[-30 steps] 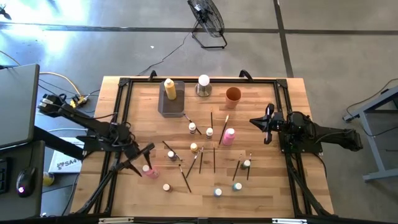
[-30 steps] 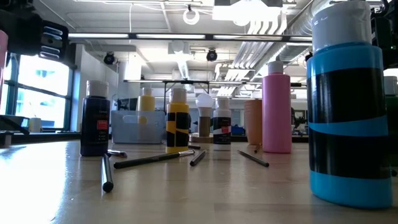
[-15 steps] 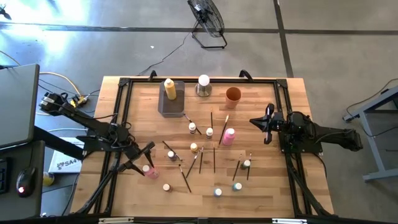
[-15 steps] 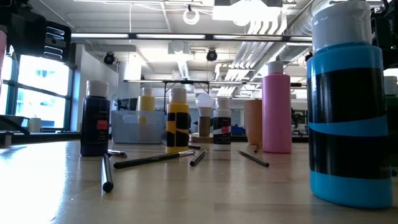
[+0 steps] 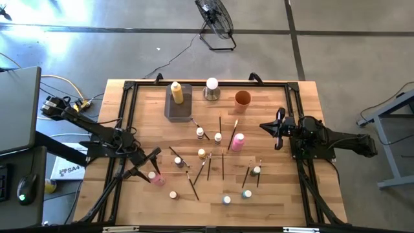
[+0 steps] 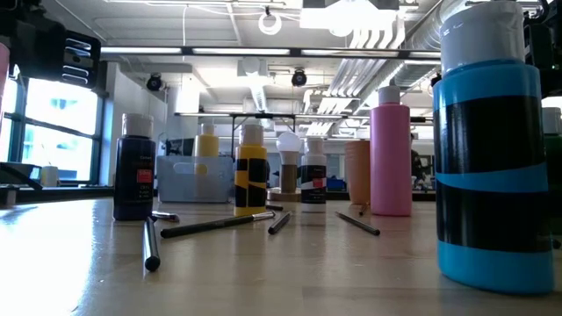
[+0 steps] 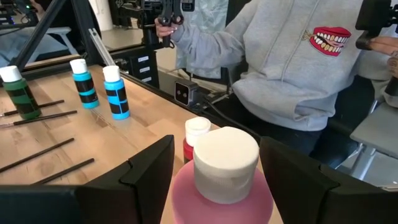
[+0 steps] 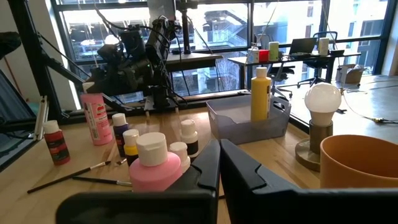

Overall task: Pick & Place Paint Supplies
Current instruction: Put the left large pink paint bottle into the gray bin

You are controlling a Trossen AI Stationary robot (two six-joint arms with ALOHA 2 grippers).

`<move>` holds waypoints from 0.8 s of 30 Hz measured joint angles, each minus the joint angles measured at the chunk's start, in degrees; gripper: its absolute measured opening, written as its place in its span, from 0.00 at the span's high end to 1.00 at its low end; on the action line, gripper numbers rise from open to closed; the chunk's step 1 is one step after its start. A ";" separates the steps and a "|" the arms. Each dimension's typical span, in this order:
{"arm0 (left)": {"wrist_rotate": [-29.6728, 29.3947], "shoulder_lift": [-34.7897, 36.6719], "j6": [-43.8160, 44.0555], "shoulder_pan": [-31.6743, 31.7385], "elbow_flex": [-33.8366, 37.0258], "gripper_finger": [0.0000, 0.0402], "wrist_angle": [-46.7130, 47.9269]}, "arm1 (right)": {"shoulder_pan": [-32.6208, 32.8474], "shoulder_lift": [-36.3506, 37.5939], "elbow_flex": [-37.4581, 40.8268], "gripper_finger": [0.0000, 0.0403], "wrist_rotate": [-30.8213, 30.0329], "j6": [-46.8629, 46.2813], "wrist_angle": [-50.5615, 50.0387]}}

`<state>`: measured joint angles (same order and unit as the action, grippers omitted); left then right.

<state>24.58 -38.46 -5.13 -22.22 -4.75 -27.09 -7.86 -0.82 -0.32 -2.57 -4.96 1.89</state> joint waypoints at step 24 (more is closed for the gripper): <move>0.35 0.02 -0.50 0.06 0.00 0.67 0.17 | -0.01 0.02 0.01 0.99 0.00 -0.02 0.00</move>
<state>24.93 -38.44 -5.63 -22.16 -4.75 -26.92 -7.88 -0.80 -0.32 -2.57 -4.97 1.89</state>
